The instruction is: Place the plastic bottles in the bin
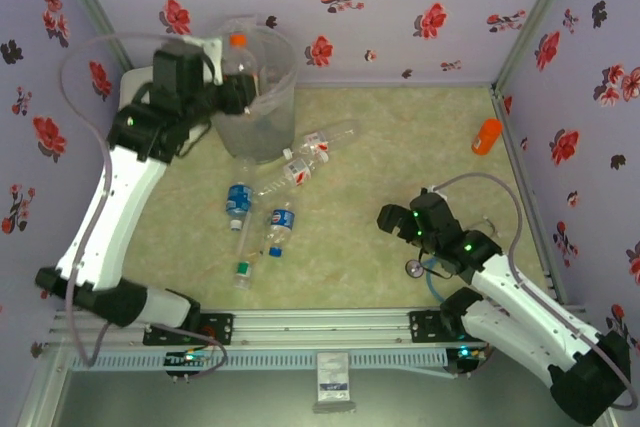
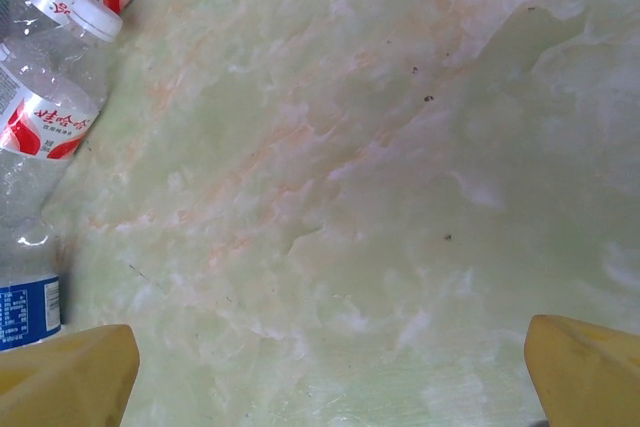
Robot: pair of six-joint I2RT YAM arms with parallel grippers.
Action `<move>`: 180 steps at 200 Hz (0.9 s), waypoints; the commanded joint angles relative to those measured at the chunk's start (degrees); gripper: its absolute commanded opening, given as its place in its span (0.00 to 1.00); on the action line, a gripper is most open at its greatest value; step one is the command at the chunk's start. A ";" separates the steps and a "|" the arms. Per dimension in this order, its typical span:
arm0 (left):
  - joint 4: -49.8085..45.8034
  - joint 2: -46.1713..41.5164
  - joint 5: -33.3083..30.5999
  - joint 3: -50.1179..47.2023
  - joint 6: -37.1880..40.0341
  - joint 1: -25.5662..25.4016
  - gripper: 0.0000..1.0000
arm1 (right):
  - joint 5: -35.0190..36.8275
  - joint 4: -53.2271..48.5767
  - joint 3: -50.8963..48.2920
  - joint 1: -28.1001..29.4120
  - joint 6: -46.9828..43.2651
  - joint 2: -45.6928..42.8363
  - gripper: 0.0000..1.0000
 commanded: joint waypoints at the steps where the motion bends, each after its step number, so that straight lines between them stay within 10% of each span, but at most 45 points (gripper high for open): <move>1: -1.55 9.42 1.60 10.77 4.87 4.20 0.13 | 0.18 -3.73 -0.04 -0.48 -1.63 -1.43 0.99; 64: -17.95 41.46 0.82 49.94 5.82 10.51 0.00 | 0.70 -5.83 0.59 -0.90 -2.92 -2.71 0.99; 137: -18.17 43.72 3.63 32.06 12.94 9.11 0.00 | 0.20 -4.74 0.71 -1.35 -3.82 -0.98 0.99; 180: -12.75 39.61 4.43 24.54 13.08 8.92 0.61 | -0.92 -4.00 0.94 -1.43 -3.64 0.17 0.99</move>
